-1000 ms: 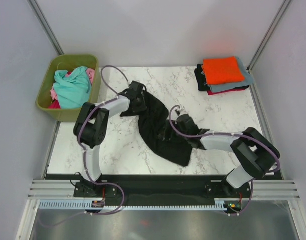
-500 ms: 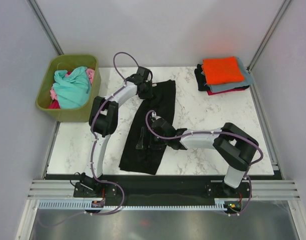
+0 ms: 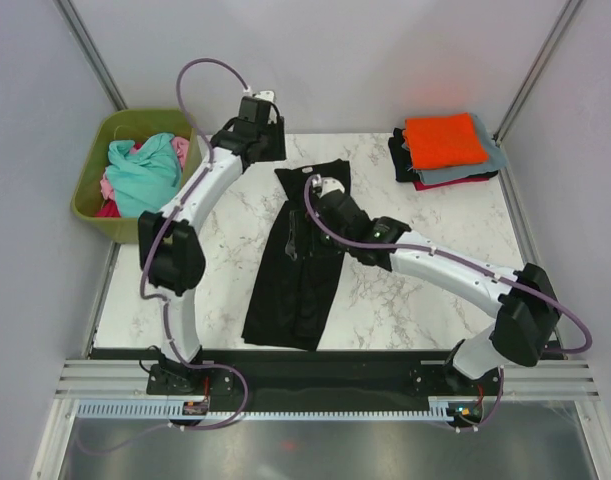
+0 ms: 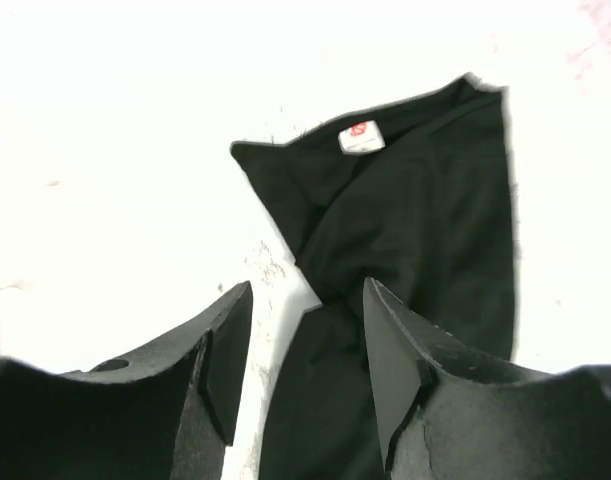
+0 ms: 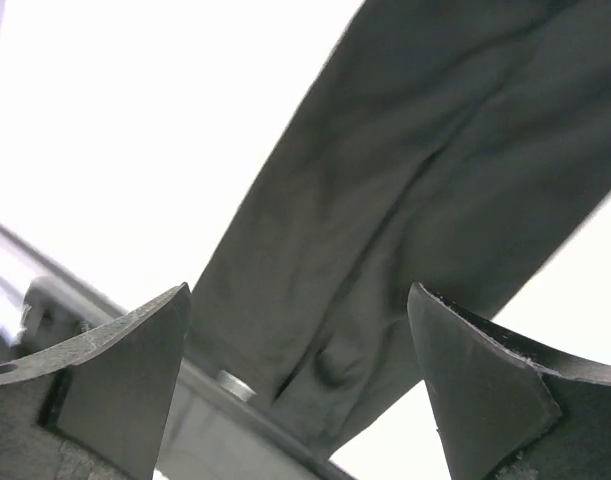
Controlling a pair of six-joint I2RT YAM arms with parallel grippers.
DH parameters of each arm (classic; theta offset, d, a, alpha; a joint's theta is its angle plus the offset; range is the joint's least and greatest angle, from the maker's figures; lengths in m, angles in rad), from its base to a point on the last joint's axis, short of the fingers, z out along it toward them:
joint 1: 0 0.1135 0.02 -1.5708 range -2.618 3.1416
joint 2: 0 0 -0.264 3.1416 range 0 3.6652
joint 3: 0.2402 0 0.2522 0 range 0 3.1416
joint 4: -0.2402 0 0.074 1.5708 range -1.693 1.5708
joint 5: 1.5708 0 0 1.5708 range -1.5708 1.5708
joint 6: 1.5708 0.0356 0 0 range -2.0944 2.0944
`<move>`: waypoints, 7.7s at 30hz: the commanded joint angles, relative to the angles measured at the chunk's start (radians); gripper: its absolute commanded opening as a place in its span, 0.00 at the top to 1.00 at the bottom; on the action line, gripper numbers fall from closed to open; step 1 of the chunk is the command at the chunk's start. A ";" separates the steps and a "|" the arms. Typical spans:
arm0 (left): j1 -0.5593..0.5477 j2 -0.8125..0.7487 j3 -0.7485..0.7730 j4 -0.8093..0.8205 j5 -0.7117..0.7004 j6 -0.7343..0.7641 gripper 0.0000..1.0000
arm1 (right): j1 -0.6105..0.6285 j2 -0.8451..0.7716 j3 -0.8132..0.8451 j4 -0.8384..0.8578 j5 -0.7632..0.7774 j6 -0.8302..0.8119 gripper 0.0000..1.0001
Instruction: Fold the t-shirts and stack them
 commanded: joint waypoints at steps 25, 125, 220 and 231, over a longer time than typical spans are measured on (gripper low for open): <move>-0.262 -0.762 -1.436 0.511 0.183 -0.448 0.50 | -0.340 1.183 1.249 -0.273 0.200 -0.238 0.10; -0.716 -1.273 -1.763 0.343 0.134 -0.798 0.44 | 0.220 -0.536 -0.945 0.141 0.108 0.462 1.00; -0.079 -0.142 -0.452 0.223 0.163 -0.065 0.96 | -0.515 0.352 0.128 0.235 -0.204 -0.236 1.00; 0.004 0.048 -0.121 0.070 0.185 -0.080 0.51 | -0.602 0.573 0.471 0.112 -0.259 -0.239 0.19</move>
